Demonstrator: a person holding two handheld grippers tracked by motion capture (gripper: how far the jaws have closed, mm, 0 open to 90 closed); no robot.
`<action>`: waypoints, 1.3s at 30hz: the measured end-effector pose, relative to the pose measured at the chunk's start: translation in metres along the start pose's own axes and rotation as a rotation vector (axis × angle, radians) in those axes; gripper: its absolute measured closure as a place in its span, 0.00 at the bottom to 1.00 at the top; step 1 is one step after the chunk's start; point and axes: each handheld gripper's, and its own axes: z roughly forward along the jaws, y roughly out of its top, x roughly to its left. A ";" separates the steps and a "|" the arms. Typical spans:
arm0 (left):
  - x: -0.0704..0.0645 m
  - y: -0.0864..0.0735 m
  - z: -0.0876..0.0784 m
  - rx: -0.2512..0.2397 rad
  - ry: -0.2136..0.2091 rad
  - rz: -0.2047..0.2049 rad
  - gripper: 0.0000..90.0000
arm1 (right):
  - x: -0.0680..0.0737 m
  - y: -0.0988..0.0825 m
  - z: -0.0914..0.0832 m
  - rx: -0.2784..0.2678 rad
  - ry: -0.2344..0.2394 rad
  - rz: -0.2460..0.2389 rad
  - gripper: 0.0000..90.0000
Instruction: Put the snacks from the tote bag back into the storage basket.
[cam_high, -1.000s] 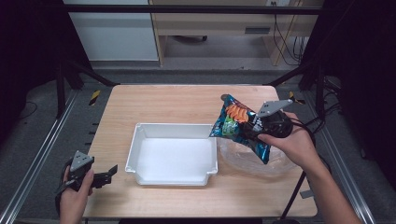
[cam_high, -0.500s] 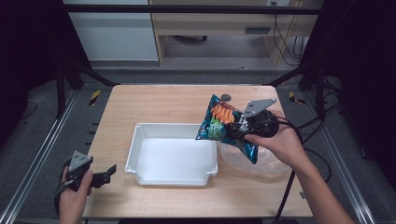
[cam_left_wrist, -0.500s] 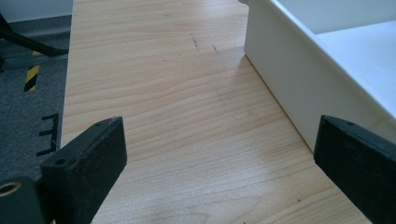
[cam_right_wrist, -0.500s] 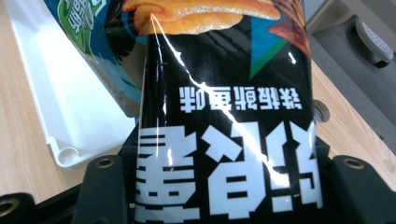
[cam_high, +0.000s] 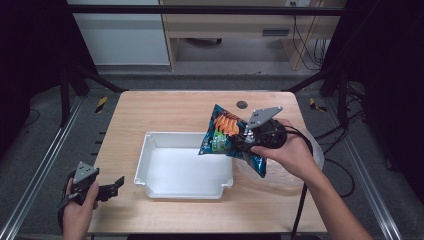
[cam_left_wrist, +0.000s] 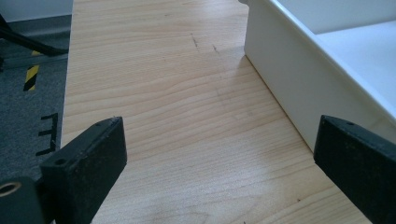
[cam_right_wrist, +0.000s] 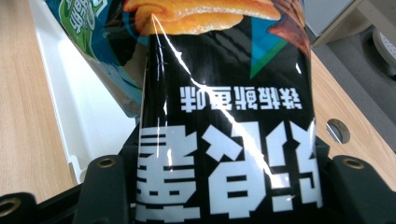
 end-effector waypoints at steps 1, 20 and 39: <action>0.000 0.000 0.000 0.000 0.000 0.000 0.03 | 0.001 0.001 0.001 -0.002 0.004 0.000 0.45; 0.001 0.000 0.000 -0.001 -0.001 -0.001 0.03 | 0.014 0.019 0.018 -0.013 0.034 -0.036 0.45; 0.001 0.000 0.000 0.000 -0.006 -0.003 0.03 | 0.020 0.036 0.036 -0.022 0.059 -0.065 0.45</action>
